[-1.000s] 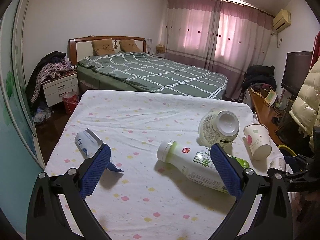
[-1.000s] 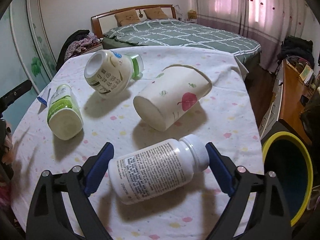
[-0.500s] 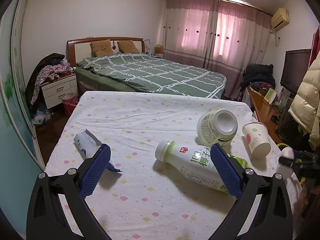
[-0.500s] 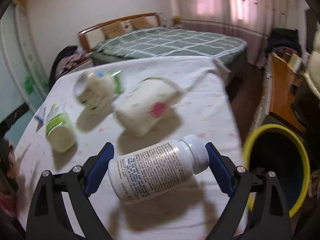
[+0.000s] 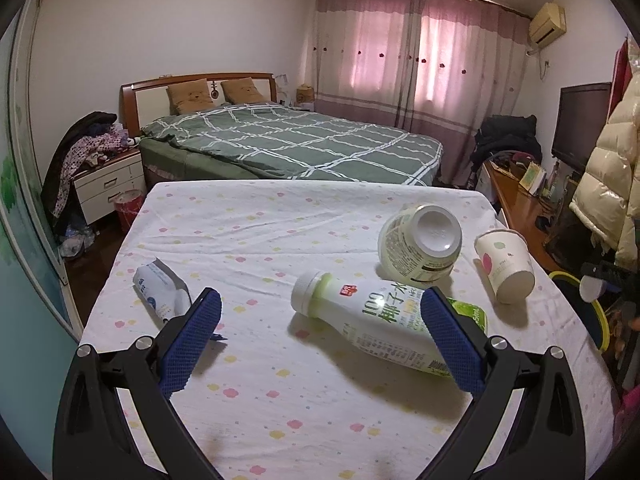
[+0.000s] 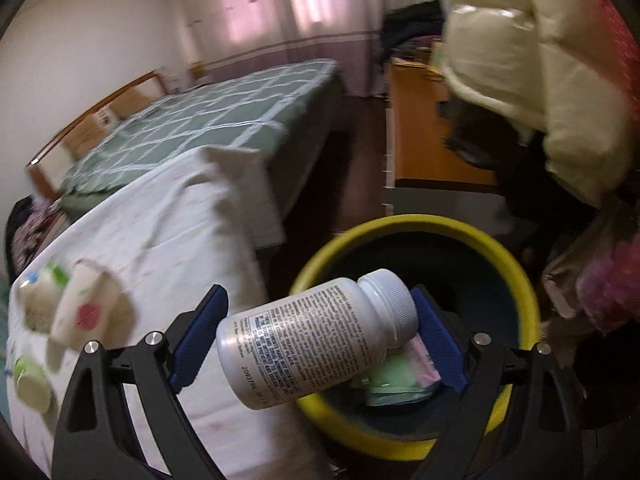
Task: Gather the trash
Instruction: 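Carry the pill bottle with the right tool into the bin and open, then move the left tool to the green coconut-water bottle and close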
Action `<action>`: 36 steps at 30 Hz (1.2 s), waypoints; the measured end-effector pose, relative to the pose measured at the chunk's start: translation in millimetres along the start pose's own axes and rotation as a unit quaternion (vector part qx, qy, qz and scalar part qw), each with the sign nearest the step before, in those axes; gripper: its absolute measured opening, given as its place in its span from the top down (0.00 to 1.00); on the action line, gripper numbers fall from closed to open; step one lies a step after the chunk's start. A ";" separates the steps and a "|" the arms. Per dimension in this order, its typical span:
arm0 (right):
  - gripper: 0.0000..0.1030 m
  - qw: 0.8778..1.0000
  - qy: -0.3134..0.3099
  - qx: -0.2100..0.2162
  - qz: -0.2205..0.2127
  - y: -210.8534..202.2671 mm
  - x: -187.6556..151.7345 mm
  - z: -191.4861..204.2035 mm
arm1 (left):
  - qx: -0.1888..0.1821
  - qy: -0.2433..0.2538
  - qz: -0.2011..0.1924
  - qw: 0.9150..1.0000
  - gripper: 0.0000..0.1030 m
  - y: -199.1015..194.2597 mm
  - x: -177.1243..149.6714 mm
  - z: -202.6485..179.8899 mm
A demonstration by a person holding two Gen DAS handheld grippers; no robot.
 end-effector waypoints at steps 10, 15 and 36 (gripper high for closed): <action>0.06 0.997 0.050 -0.050 -0.015 -2.6 3.2 -31.9 | -0.013 0.018 0.008 1.000 0.05 3.2 -4.1 -10.5; 0.06 0.998 0.015 -0.009 -0.068 -32.0 1.4 14.5 | -0.019 0.031 0.015 0.999 0.05 5.6 -6.9 -20.1; 0.06 0.997 -0.025 0.033 -0.062 -19.8 -13.7 54.9 | -0.015 0.060 0.108 0.992 0.05 29.3 -38.8 -65.9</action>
Point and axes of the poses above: each gripper's, at about its wrist camera, not at the fingertips, and y roughly the way its jaws point, z to its left, x to its top, the point moved 6 cm from there along y, roughly the way its jaws point, and after that the axes turned 3 degrees about x, right-handed, at the moved point
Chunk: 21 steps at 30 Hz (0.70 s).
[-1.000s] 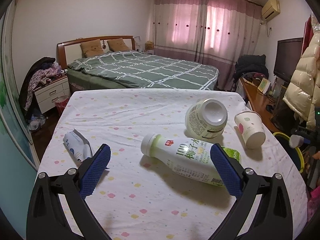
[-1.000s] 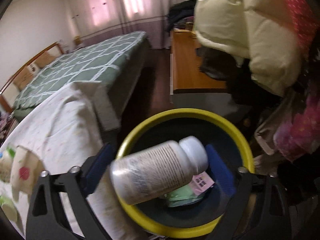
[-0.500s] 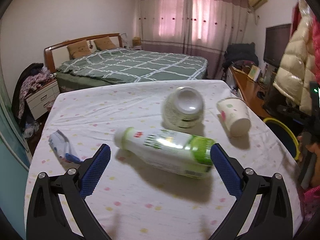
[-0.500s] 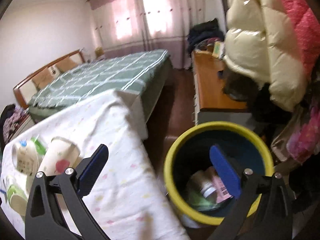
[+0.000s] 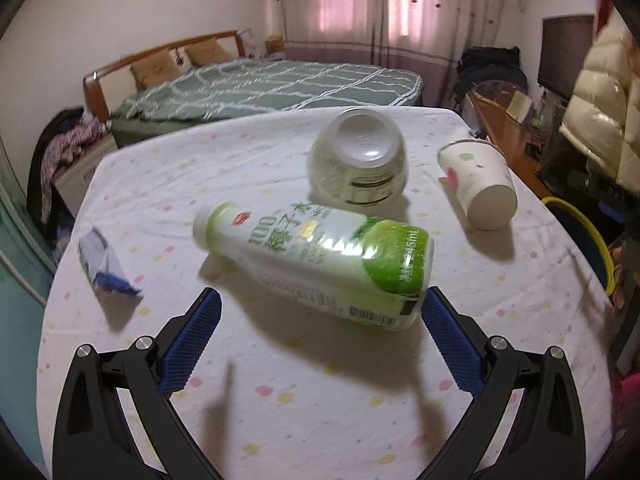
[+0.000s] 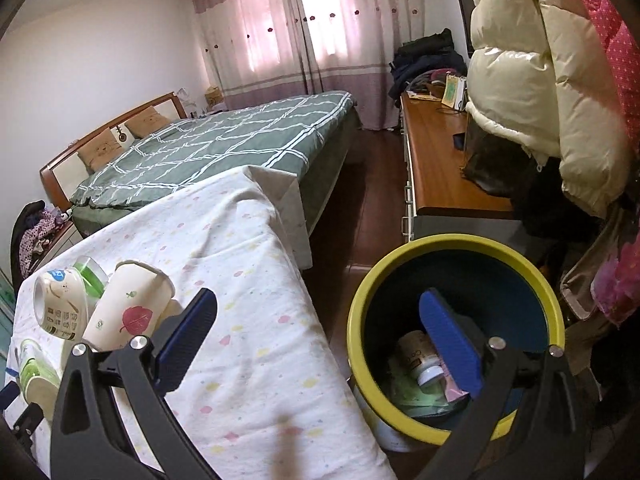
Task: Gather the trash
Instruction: 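Move the left tool to the green coconut-water bottle and close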
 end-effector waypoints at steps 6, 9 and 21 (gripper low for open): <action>0.06 1.000 -0.003 0.003 0.000 -2.2 0.8 2.1 | 0.038 -0.042 0.007 0.998 0.05 -9.8 -12.3 51.3; 0.06 1.000 -0.002 0.003 0.001 -0.3 1.5 -0.5 | 0.060 -0.071 0.007 0.996 0.05 -17.2 -17.4 82.9; 0.06 1.000 -0.006 0.007 0.002 0.0 1.9 1.0 | 0.038 -0.096 0.019 0.995 0.07 -2.9 -11.1 49.5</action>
Point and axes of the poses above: each gripper's, at about its wrist camera, not at the fingertips, and y roughly the way its jaws point, z to its left, x to its top, the point moved 6 cm from there along y, roughly the way its jaws point, and after that the axes turned 3 degrees about x, right-handed, at the moved point
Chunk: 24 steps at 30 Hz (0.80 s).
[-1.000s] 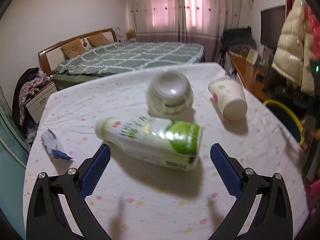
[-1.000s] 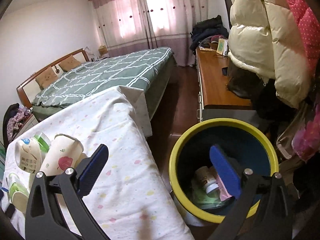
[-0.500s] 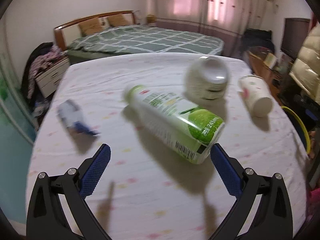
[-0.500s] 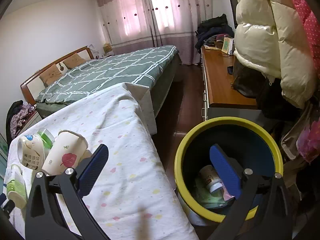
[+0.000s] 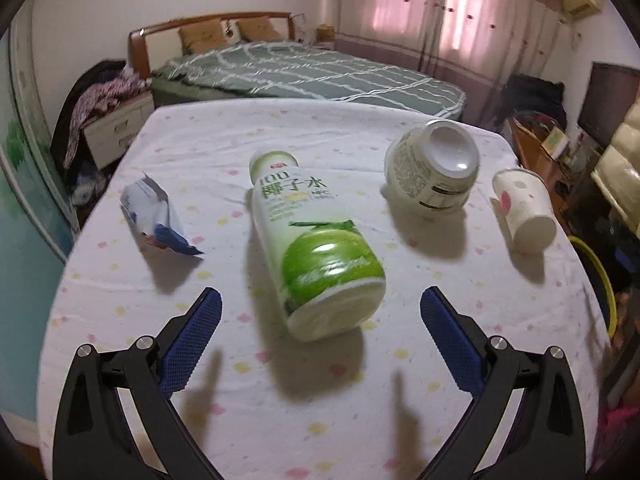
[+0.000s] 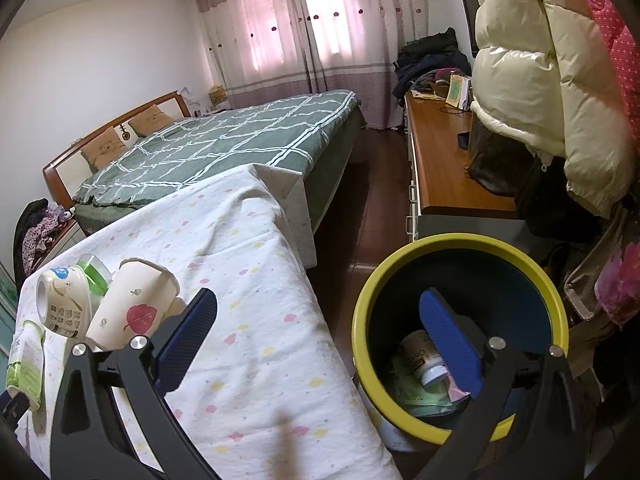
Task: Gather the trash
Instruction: 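Move the left tool to the green coconut-water bottle and close, then lift the coconut-water bottle upright with the left tool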
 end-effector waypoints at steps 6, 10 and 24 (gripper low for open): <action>0.06 1.000 -0.002 0.008 0.000 1.4 0.0 3.2 | 0.027 -0.007 0.016 0.999 0.30 17.7 3.8 -1.4; 0.06 1.000 -0.002 0.009 -0.001 1.0 -0.9 3.1 | 0.023 -0.012 0.018 1.000 0.44 21.8 4.2 3.5; 0.06 1.000 -0.003 0.012 -0.001 0.9 -0.5 4.6 | 0.009 0.035 -0.054 0.998 0.46 -46.9 39.1 6.2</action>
Point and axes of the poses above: each gripper's, at about its wrist camera, not at the fingertips, and y roughly the way its jaws point, z to its left, x to its top, the point moved 6 cm from there along y, roughly the way its jaws point, and after that the axes turned 3 degrees about x, right-handed, at the moved point
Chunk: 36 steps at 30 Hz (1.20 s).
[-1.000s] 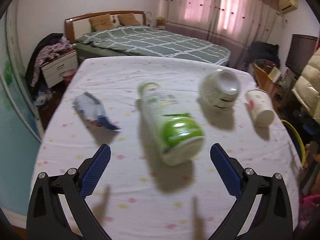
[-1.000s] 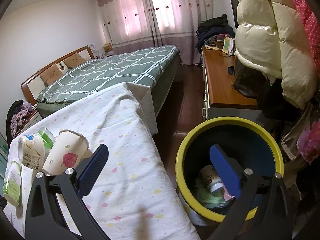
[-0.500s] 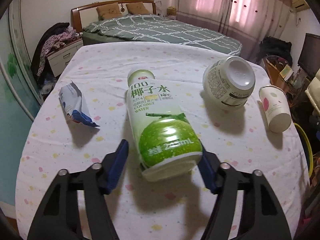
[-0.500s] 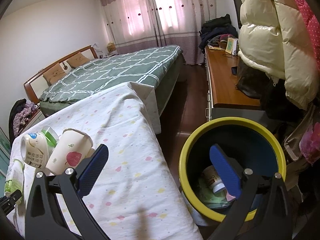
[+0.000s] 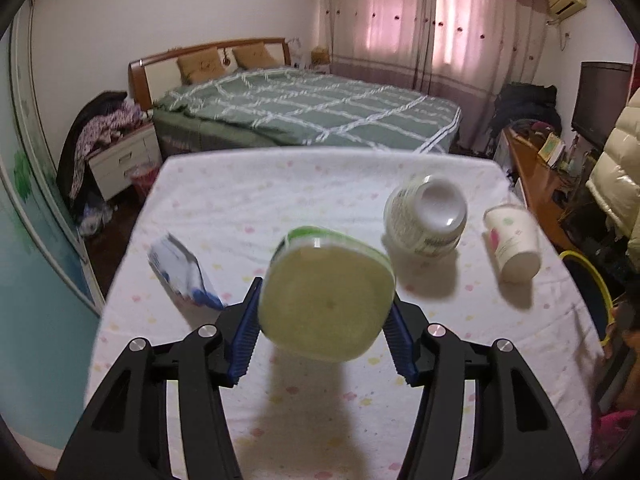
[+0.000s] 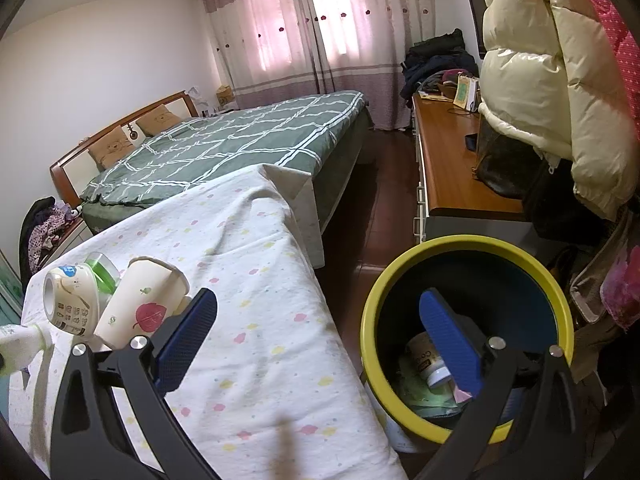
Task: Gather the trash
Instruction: 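Lift the coconut-water bottle upright with the left tool, then carry the bottle with the left tool into the bin and open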
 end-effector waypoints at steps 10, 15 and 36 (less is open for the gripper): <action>0.06 1.000 0.000 0.001 -0.001 0.2 -0.3 2.3 | -0.016 0.004 -0.017 1.000 0.47 -10.7 31.2 -3.7; 0.06 1.000 0.001 0.001 -0.003 0.0 0.1 2.9 | -0.021 0.006 -0.024 0.999 0.48 -4.3 37.7 -5.0; 0.06 0.999 0.001 -0.014 -0.035 -51.4 0.5 -37.9 | -0.118 0.082 -0.058 0.988 0.48 -66.8 50.3 -105.3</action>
Point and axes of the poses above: each gripper's, at about its wrist camera, not at the fingertips, and y roughly the way its jaws point, z to its left, x to its top, the point moved 6 cm from there along y, roughly the way its jaws point, and after that the axes turned 3 degrees about x, right-handed, at the moved point
